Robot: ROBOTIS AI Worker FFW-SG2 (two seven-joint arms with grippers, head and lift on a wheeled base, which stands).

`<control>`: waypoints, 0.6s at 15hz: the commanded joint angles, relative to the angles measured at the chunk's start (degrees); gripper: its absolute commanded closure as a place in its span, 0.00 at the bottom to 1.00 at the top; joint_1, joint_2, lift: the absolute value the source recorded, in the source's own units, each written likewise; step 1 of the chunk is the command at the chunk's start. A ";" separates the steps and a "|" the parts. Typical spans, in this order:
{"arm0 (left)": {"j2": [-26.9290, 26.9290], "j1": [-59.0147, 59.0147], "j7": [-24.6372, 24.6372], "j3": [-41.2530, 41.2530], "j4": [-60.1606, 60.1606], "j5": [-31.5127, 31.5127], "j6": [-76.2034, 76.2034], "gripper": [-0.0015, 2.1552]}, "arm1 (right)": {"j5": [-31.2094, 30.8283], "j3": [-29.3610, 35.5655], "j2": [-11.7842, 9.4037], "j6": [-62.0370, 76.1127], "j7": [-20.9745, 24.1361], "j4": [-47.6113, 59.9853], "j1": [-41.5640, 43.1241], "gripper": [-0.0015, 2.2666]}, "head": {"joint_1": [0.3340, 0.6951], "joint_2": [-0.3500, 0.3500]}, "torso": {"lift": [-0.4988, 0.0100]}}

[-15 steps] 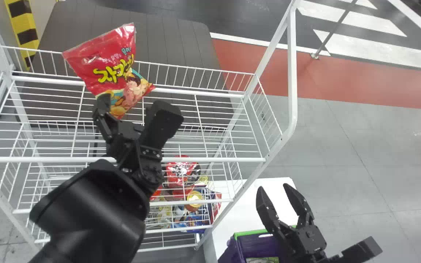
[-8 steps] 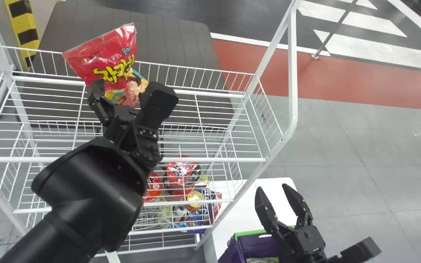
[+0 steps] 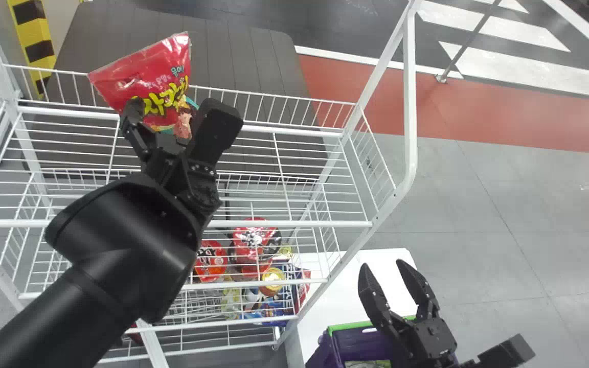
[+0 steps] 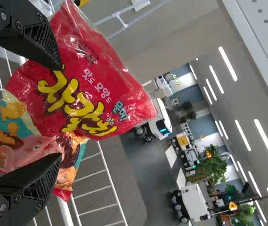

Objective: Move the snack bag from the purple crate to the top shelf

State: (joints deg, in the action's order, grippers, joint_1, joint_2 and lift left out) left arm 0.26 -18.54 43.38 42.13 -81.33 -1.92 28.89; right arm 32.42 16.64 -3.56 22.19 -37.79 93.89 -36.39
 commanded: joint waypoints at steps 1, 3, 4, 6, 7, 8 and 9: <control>-0.41 -1.59 0.30 -0.12 3.20 -0.37 -1.68 0.09 | 0.01 -0.03 0.04 0.00 0.00 0.07 0.00 0.06 | 1.00 0.00 | 0.98; -0.41 -3.08 1.09 -0.12 6.54 -1.60 -3.26 0.09 | 0.01 0.06 0.13 0.00 0.00 0.07 -0.09 0.06 | 1.00 0.00 | 0.98; -0.41 -3.79 1.18 0.05 7.85 -2.48 -4.84 0.09 | 0.01 -0.03 0.13 0.00 0.00 0.16 -0.09 0.06 | 1.00 0.00 | 0.98; -0.41 -4.75 1.09 0.05 9.26 -3.27 -5.37 0.10 | -0.08 -0.03 0.22 0.00 0.00 0.33 -0.26 0.06 | 1.00 0.02 | 0.98; -0.41 -4.75 0.91 0.23 9.26 -3.18 -5.37 0.17 | 0.01 -0.03 0.22 0.00 0.00 0.33 -0.35 0.06 | 1.00 0.02 | 0.98; -0.41 -4.75 0.83 0.41 9.26 -3.09 -5.19 0.29 | 0.01 -0.03 0.22 0.00 0.00 0.42 -0.35 0.06 | 1.00 0.02 | 0.98; -0.41 -4.75 0.21 1.02 8.91 -3.36 -4.49 0.47 | 0.01 0.06 0.22 0.00 0.00 0.51 -0.44 0.06 | 1.00 0.02 | 0.98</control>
State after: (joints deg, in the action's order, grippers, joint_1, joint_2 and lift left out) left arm 0.26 -23.26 43.99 42.52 -72.16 -5.08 23.72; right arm 32.42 16.62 -3.34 22.19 -37.79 94.27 -36.73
